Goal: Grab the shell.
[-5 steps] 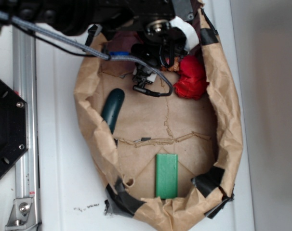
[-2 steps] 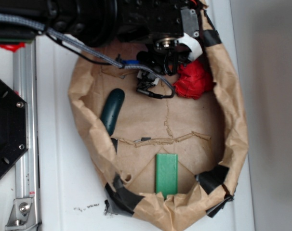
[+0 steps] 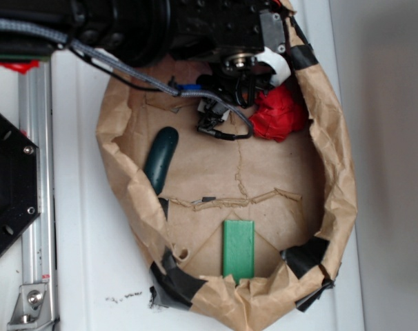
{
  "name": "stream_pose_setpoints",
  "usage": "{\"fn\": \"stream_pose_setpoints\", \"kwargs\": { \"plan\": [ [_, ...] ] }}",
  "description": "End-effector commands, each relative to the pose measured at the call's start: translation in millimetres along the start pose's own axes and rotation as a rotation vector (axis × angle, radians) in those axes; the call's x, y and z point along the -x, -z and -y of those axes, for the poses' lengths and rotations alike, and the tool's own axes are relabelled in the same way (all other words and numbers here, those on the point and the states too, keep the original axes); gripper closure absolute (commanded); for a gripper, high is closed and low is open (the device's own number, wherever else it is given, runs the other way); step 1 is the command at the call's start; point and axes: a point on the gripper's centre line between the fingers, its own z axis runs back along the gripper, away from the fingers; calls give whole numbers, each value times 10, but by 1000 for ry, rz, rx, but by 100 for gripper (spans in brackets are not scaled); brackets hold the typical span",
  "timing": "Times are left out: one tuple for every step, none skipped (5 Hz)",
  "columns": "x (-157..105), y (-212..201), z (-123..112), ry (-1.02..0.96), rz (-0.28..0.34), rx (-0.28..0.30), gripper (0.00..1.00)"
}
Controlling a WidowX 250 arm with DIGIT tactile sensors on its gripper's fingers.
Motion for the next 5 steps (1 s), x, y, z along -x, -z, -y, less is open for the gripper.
{"fn": "stream_pose_setpoints", "kwargs": {
  "plan": [
    [-119,-802,291,-313,-41,141,100],
    [-197,-1268,482,-457,-30,151,100],
    [-216,-1479,601,-498,6,165,100],
    [-227,-1587,670,-566,27,167,100],
    [-248,-1525,691,-557,27,150,100]
  ]
}}
